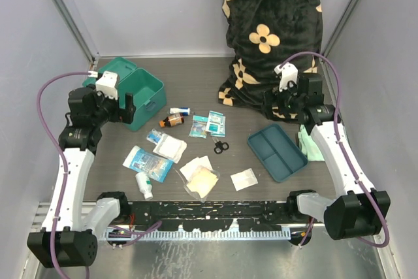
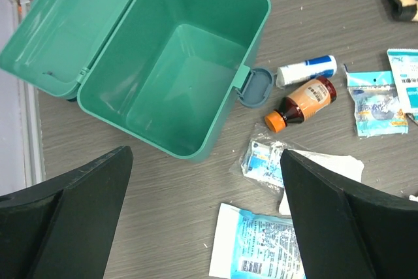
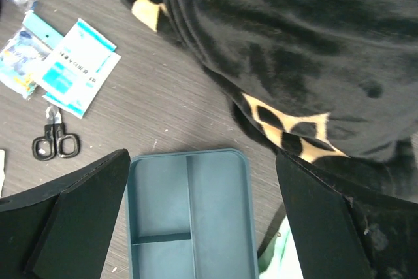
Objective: Organize the medicine kit
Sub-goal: Move the medicine box to the center of the board, then pick up the pill bottle at the center of the board.
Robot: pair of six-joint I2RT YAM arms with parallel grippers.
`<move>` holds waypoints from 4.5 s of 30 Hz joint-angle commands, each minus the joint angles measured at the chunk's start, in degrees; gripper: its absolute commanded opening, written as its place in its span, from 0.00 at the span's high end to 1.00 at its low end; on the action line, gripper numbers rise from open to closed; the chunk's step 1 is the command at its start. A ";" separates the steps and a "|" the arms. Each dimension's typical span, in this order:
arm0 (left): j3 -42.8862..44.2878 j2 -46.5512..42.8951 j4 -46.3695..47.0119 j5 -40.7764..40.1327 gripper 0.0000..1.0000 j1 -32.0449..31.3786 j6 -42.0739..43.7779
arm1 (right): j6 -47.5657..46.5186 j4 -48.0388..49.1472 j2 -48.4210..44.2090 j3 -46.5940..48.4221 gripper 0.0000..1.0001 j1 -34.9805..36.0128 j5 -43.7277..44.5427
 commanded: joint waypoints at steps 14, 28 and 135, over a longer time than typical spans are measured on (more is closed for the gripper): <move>7.31 18.91 -5.58 4.95 0.02 0.18 22.98 | -1.96 10.65 -0.74 -10.59 0.00 -0.15 -16.58; 18.96 37.33 -18.45 5.01 0.38 -1.47 39.52 | -3.51 9.33 -1.04 -12.45 0.00 -0.23 -17.10; 1.83 42.25 6.85 -5.28 0.53 -33.31 24.34 | -6.41 7.98 1.22 -13.33 0.00 -1.33 -17.31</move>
